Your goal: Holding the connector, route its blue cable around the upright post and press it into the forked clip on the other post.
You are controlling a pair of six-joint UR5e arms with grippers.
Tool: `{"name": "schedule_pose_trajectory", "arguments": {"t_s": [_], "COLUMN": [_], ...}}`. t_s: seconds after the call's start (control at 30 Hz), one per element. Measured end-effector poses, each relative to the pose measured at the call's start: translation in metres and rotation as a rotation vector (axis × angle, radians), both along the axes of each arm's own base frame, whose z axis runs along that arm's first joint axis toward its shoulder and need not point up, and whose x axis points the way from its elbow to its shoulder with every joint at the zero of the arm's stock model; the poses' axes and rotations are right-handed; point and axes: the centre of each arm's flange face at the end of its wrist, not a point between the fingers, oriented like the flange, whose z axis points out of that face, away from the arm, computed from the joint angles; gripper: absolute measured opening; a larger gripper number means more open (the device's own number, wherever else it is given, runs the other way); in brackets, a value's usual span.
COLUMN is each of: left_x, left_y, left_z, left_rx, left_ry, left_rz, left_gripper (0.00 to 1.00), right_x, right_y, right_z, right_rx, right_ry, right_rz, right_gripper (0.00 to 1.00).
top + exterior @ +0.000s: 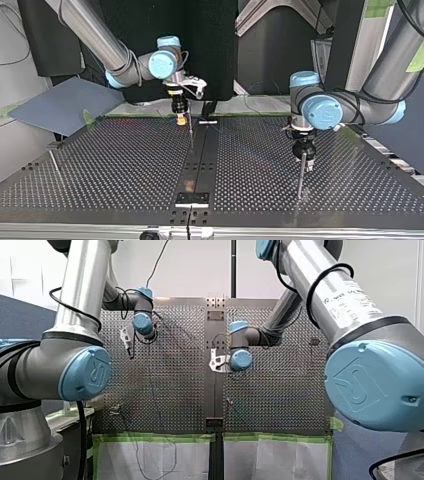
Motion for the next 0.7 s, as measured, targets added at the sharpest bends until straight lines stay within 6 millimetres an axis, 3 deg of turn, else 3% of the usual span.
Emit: {"name": "schedule_pose_trajectory", "arguments": {"t_s": [0.37, 0.7], "left_x": [0.000, 0.000], "left_y": [0.000, 0.001], "left_z": [0.000, 0.000], "left_rx": [0.004, 0.005], "left_ry": [0.001, 0.001], "left_rz": [0.004, 0.010], "left_gripper": [0.98, 0.98], "right_x": [-0.033, -0.056], "right_y": [-0.003, 0.018], "right_z": [-0.037, -0.108], "right_rx": [0.009, 0.063], "right_ry": [0.012, 0.061], "right_rz": [-0.076, -0.104], "right_gripper": [0.00, 0.00]}}
